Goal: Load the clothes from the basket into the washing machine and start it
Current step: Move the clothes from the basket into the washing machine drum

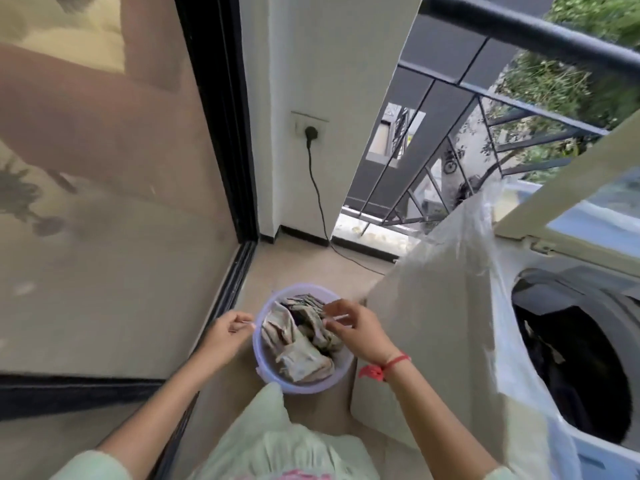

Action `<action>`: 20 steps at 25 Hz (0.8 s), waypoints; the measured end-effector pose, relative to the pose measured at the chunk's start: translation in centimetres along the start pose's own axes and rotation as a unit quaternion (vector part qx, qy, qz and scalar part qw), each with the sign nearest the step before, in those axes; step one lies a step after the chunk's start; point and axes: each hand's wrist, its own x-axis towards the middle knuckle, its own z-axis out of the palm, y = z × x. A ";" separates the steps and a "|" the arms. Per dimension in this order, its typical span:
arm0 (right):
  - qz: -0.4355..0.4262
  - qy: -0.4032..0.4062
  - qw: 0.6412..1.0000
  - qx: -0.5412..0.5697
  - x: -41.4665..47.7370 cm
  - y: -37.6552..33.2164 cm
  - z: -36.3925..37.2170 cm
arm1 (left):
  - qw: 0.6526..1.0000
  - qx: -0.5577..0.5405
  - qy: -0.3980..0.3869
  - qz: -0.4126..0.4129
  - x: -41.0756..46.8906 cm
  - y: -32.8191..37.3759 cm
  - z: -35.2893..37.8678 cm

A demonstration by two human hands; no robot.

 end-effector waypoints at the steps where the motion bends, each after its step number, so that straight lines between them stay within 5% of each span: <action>1: 0.014 -0.008 1.000 -0.010 0.8 0.5 0.7 | 1.000 0.024 -0.013 -0.012 0.9 -0.8 -0.2; 12: 0.175 -0.105 0.954 -0.221 9.6 18.4 8.3 | 0.939 0.263 -0.168 -0.145 10.4 -12.1 5.1; 20: 0.004 -0.195 0.894 -0.402 15.9 28.2 16.8 | 0.893 0.391 -0.216 -0.056 18.5 -19.9 12.2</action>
